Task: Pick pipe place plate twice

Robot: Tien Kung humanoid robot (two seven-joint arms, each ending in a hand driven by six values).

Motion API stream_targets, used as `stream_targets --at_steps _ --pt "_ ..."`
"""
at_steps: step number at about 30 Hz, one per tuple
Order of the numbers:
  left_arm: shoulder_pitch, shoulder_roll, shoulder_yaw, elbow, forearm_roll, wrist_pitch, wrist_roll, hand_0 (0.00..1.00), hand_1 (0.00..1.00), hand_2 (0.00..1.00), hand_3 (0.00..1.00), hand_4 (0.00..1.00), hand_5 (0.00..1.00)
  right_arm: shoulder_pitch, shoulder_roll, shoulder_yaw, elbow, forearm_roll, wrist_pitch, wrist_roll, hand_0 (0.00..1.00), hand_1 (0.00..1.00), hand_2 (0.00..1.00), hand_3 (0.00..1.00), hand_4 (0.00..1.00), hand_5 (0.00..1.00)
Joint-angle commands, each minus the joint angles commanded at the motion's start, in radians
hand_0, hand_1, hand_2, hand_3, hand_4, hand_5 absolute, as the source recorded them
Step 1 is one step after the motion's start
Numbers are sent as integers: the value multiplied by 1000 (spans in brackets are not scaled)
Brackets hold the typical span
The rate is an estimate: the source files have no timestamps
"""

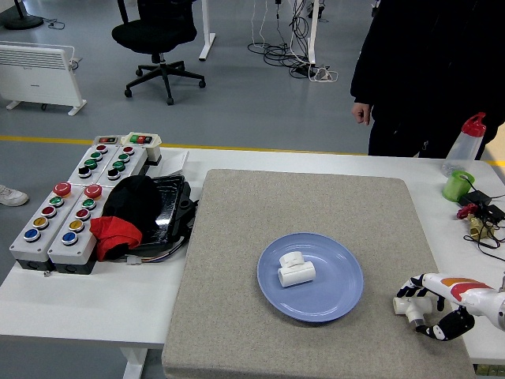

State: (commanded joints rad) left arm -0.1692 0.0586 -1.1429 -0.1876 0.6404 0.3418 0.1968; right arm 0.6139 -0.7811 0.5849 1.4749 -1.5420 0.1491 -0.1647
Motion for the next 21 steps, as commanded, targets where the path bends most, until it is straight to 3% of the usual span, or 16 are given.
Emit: stream_targets --at_steps 13,21 --pt "0 -1 -3 -1 1 -2 -1 740 782 750 714 476 998 -3 1 76 -3 4 -8 14 439 534 580 732 667 170" --pt "0 0 -1 0 -4 -3 -3 740 783 749 714 477 998 -9 79 188 4 -18 -39 35 448 539 577 728 652 154"
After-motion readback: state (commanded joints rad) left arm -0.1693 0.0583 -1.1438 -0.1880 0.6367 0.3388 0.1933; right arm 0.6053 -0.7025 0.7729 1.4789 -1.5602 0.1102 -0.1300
